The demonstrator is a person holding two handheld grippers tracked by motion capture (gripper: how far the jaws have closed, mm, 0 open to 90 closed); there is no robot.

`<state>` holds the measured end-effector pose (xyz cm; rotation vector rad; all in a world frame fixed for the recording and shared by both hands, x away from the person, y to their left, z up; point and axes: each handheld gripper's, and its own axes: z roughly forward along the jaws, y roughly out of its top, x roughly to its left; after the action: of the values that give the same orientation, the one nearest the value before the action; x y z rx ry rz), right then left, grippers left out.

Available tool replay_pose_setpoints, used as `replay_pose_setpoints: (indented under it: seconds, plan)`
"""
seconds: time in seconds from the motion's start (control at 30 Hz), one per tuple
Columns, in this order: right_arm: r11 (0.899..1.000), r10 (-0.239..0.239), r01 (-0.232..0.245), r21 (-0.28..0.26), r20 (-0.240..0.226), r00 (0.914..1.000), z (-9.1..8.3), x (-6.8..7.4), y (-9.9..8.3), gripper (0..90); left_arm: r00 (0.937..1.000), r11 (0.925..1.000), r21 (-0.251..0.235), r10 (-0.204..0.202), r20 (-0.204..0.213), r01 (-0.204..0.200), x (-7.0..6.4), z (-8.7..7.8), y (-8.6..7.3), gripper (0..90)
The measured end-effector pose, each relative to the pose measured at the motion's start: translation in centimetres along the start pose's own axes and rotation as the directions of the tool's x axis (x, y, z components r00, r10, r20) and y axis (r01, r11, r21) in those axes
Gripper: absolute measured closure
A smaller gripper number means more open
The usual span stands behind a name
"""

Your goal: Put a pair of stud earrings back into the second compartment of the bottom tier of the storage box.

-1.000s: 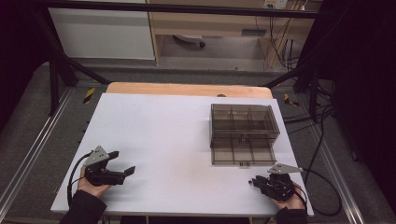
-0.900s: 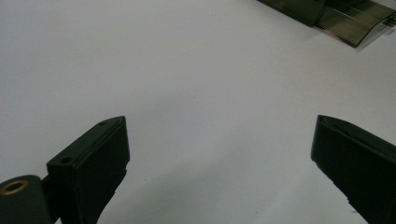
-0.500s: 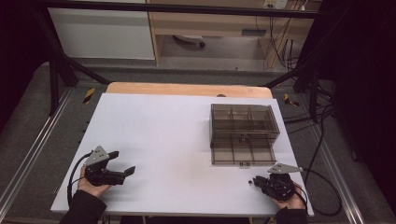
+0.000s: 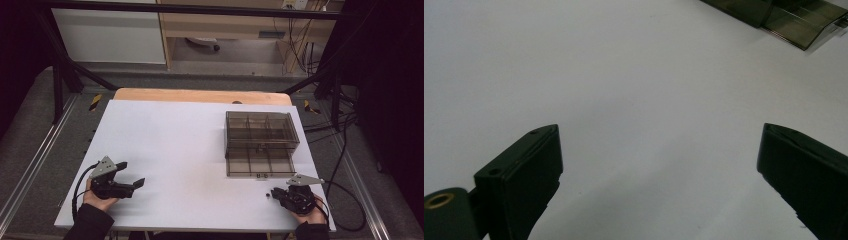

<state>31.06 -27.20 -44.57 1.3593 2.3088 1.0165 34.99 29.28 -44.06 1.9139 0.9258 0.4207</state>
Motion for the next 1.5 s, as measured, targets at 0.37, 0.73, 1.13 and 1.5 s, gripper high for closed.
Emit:
replay_pose_setpoints:
  seconds: [0.37, 0.73, 1.13, 1.5]
  plan:
    - [1.0, -0.017, 0.017, -0.016, -0.001, 0.9999, -0.2, 0.1, 0.6, 80.0, 1.0, 1.0, 0.001, -0.002, -0.002, 0.002, 0.0, 0.0, 0.0, 4.5]
    - [0.999, -0.028, 0.028, -0.036, -0.004, 0.9996, -0.4, 0.2, 1.3, 80.0, 1.0, 1.0, 0.003, -0.003, -0.005, 0.003, 0.0, 0.0, 0.0, 4.5]
    - [0.998, -0.048, 0.047, -0.047, -0.01, 0.9988, 0.0, 0.7, 2.6, 80.1, 1.0, 1.0, 0.007, -0.003, -0.006, 0.003, 0.1, 0.1, -0.1, 4.5]
    - [0.997, -0.06, 0.059, -0.058, -0.012, 0.9981, 0.2, 1.1, 3.7, 80.3, 1.0, 1.0, 0.007, -0.002, -0.006, 0.003, 0.1, 0.1, -0.1, 4.5]
